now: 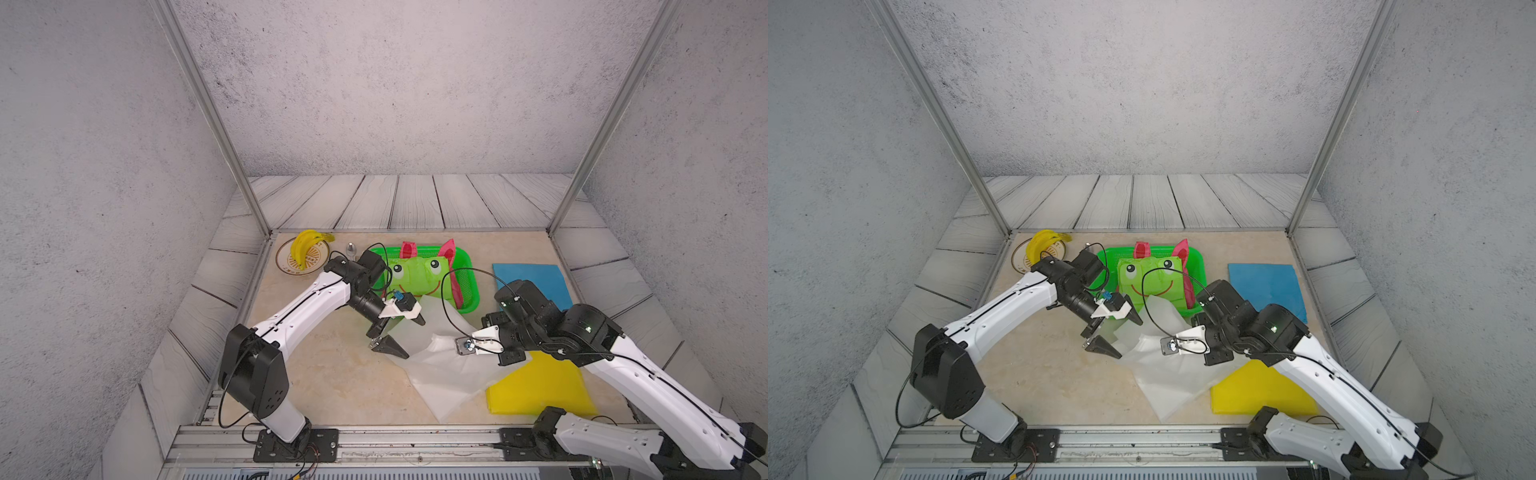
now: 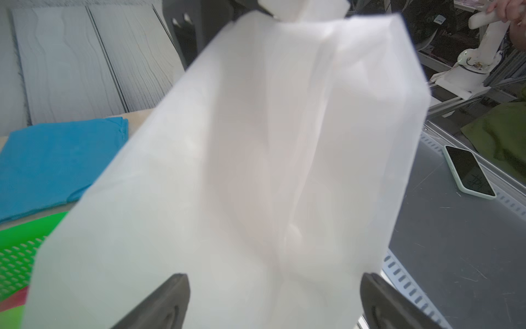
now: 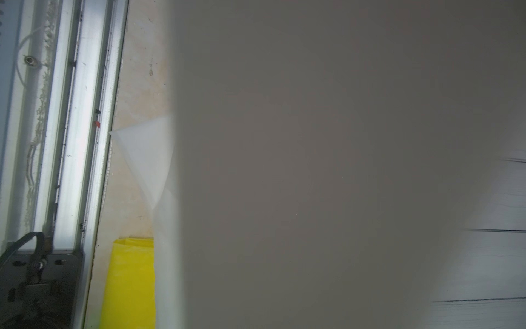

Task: Put the folded raincoat in the basket
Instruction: Pick up the raincoat from the center of the board.

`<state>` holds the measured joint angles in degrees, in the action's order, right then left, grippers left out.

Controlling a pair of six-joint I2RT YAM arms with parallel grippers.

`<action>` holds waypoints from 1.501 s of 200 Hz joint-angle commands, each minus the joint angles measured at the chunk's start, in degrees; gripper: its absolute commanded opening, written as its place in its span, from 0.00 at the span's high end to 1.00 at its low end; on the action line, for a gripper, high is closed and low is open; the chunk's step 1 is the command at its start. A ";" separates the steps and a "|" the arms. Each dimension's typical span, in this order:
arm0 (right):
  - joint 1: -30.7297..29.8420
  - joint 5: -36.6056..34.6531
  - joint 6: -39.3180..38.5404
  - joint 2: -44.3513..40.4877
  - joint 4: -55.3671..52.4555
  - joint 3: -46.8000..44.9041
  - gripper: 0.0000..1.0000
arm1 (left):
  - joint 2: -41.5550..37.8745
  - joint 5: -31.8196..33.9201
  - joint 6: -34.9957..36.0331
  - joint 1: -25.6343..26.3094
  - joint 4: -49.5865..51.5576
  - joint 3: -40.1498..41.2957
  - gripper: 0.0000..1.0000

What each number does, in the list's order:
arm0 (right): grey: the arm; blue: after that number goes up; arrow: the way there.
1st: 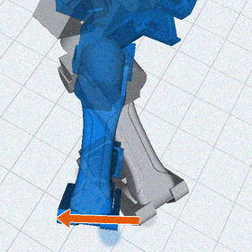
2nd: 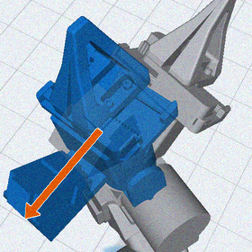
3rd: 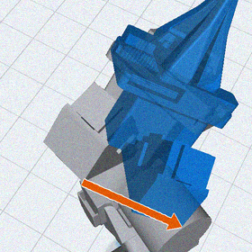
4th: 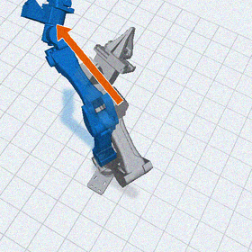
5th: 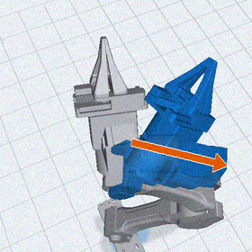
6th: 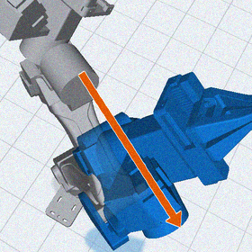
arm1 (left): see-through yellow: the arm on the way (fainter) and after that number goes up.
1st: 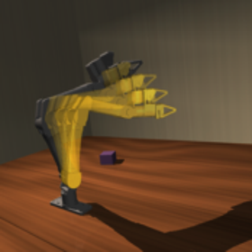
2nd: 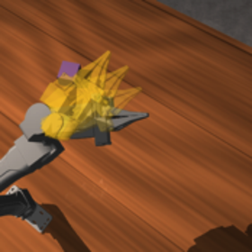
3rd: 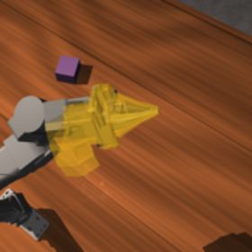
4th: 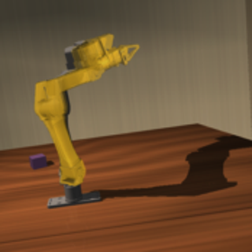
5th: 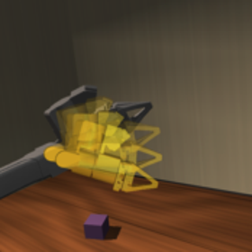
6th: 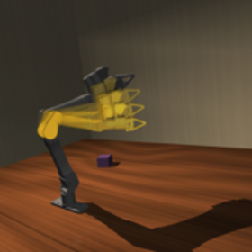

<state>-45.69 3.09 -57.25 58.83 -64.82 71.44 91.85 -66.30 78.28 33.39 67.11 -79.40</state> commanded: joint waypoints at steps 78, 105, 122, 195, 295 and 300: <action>3.62 -2.54 8.98 2.10 5.74 1.33 1.00 | -8.45 4.73 -26.32 -1.02 -24.75 10.72 0.00; 4.73 -1.04 10.77 2.18 6.51 1.68 1.00 | -8.68 7.80 -37.41 0.42 -38.56 14.59 0.01; 4.82 0.09 10.72 1.78 6.90 1.51 1.00 | -8.45 9.24 -41.83 1.17 -44.49 15.57 0.01; 4.85 3.80 8.34 0.10 4.74 -0.50 1.00 | -5.11 10.48 -42.80 5.30 -49.40 15.03 0.18; 5.37 4.11 8.31 -0.12 2.29 -1.20 1.00 | -4.56 7.62 -31.55 5.72 -32.05 8.31 1.00; 5.44 4.16 8.37 -0.12 2.16 -1.30 1.00 | -4.79 7.51 -31.13 5.35 -30.96 7.93 1.00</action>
<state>-40.51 5.65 -48.69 59.29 -60.95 70.63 88.53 -56.47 42.35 39.86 27.97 -68.27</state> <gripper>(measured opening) 0.063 0.050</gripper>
